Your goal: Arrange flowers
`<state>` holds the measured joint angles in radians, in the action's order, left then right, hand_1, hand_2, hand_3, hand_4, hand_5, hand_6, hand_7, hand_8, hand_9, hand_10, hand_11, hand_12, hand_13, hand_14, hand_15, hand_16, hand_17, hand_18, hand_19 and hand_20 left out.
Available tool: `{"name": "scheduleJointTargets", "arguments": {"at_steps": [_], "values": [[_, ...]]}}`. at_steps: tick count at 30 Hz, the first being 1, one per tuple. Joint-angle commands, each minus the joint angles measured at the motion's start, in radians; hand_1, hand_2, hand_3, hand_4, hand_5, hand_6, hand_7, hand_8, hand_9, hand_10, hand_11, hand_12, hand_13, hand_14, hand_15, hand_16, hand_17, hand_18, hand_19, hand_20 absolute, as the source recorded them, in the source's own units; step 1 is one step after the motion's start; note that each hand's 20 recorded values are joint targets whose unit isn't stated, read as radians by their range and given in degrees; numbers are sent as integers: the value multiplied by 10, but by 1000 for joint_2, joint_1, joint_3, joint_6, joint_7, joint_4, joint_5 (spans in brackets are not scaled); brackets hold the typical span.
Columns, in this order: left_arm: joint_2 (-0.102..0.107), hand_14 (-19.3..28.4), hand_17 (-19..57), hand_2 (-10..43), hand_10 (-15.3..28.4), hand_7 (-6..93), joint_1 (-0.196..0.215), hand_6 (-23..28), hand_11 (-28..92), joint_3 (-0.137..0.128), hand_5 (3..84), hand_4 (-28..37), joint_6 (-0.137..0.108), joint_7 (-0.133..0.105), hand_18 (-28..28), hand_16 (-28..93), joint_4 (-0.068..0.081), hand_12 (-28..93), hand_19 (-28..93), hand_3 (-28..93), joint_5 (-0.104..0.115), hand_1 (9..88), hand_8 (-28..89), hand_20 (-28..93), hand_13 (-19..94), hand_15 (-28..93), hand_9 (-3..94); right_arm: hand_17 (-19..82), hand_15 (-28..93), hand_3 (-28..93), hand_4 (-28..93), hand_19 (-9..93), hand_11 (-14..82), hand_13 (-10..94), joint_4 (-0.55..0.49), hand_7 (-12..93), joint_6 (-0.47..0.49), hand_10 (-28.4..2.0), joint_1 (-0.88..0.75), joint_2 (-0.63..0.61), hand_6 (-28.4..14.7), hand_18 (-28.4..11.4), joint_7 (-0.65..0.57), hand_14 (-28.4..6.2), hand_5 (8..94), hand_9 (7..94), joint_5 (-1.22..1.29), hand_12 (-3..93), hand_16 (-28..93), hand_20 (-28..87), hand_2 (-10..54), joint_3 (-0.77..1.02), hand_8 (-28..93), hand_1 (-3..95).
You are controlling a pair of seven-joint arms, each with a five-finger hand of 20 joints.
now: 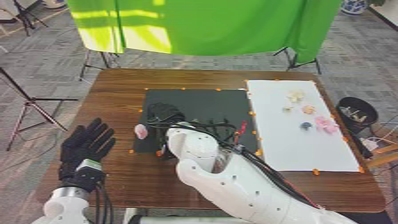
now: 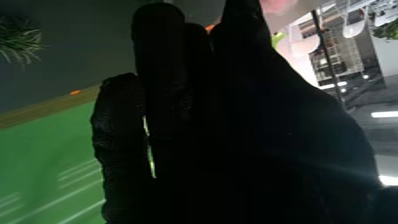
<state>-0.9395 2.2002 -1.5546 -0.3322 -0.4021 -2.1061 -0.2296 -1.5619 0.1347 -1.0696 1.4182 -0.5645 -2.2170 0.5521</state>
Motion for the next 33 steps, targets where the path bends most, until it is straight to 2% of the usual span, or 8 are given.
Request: {"name": "scheduleJointTargets", "arguments": {"at_steps": [1,3,7,13,16,22,25,33], "values": [[0,171,-63,158,162,149,2,100,282,-3,429,-278,-20,-21,150,-76,-3,118,363,717,30,277,-82,88,245,436,342,383,381,747,-271,864,110,722,-30,165,-17,-129,-10,-10,-14,-206,117,-77,681,692,-9,145,400,293,-95,36,-37,569],[5,170,-64,183,166,146,6,99,276,-8,426,-281,-37,-38,150,-77,-6,117,362,703,28,236,-82,87,233,427,335,353,446,793,-263,851,103,646,-37,175,60,-130,-13,-1,-11,-197,182,-100,602,610,-10,135,344,296,-90,65,-115,518],[11,164,-65,205,164,142,12,98,266,-11,419,-282,-54,-54,150,-74,-10,119,359,663,35,215,-81,87,214,415,319,288,470,865,-223,792,65,521,-33,157,176,-122,-15,23,-10,-201,287,-137,469,478,-36,118,201,301,47,103,-127,400],[18,162,-68,204,163,139,15,99,264,-6,406,-283,-62,-70,145,-72,-16,121,352,670,41,207,-79,86,204,401,313,146,217,889,-204,548,50,367,-11,142,380,-110,-5,71,-9,-189,446,-142,436,433,-218,105,182,246,107,135,-120,306],[17,162,-68,202,163,140,13,99,264,-2,406,-283,-58,-62,145,-70,-18,121,354,674,34,205,-78,87,203,400,313,66,88,877,-208,445,39,281,1,125,379,-108,-4,84,-8,-182,459,-147,411,393,-271,99,214,215,130,133,-115,265],[21,164,-68,197,164,142,11,99,265,3,405,-283,-58,-63,146,-68,-17,122,354,683,39,205,-79,88,205,403,313,21,24,850,-211,409,29,216,21,108,432,-117,-2,102,-22,-173,482,-152,392,357,-334,97,239,188,160,141,-105,228],[20,164,-68,196,164,142,-2,100,267,7,405,-283,-48,-40,146,-68,-8,123,354,682,29,206,-79,88,205,403,313,23,-14,845,-211,354,28,178,26,101,471,-121,-7,103,-25,-151,461,-149,394,352,-343,96,244,154,161,143,-105,215],[22,166,-69,178,162,147,10,99,271,-8,409,-283,-29,-48,148,-67,-8,123,358,703,25,221,-79,89,219,411,320,23,-21,840,-209,321,55,200,17,120,456,-139,-8,87,-39,-144,429,-147,479,416,-315,118,265,132,153,136,-107,167]]}}
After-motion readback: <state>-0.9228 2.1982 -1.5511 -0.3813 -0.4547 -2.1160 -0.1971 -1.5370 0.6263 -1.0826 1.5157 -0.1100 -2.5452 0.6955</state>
